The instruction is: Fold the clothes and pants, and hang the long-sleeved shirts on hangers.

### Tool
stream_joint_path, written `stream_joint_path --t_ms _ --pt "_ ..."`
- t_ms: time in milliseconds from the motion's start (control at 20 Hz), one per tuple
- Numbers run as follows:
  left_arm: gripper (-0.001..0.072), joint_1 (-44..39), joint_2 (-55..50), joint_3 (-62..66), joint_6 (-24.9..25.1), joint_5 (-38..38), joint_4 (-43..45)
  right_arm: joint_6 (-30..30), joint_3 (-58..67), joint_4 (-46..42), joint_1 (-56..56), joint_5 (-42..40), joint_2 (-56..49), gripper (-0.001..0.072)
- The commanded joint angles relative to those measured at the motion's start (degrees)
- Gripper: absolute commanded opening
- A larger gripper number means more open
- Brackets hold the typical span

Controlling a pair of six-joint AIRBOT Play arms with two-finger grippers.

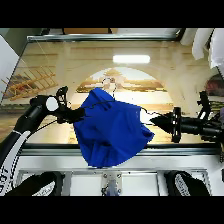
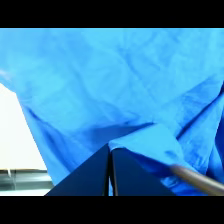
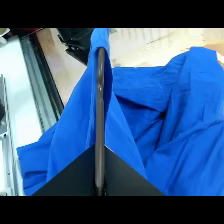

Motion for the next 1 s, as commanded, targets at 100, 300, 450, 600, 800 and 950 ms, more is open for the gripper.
stream_joint_path --t_ms 100,300,450,600,800,950 --pt "0.0009 4.42 4.04 0.07 3.58 -0.26 0.48 2.97 0.04 -0.04 0.04 3.65 0.59 0.0003" --pt "0.0009 4.79 7.85 0.09 4.44 -0.17 0.39 3.32 0.00 -0.63 1.44 4.15 0.04 0.0003" --pt "0.0009 3.17 10.34 3.23 5.18 -1.73 0.48 2.99 -0.02 -1.97 5.90 0.31 -0.81 0.0003" --pt "0.0009 -0.24 12.02 11.10 6.01 -4.66 1.36 1.70 -0.02 -1.88 9.31 -2.54 -2.43 0.0003" --pt "0.0008 -4.46 12.85 21.16 6.03 -16.02 10.25 -0.90 -0.02 0.61 9.31 -6.38 -3.39 0.0003" --pt "0.0009 -5.20 12.92 23.08 6.29 -22.82 14.95 -2.34 -0.02 7.67 9.31 -6.40 -3.13 0.0003"
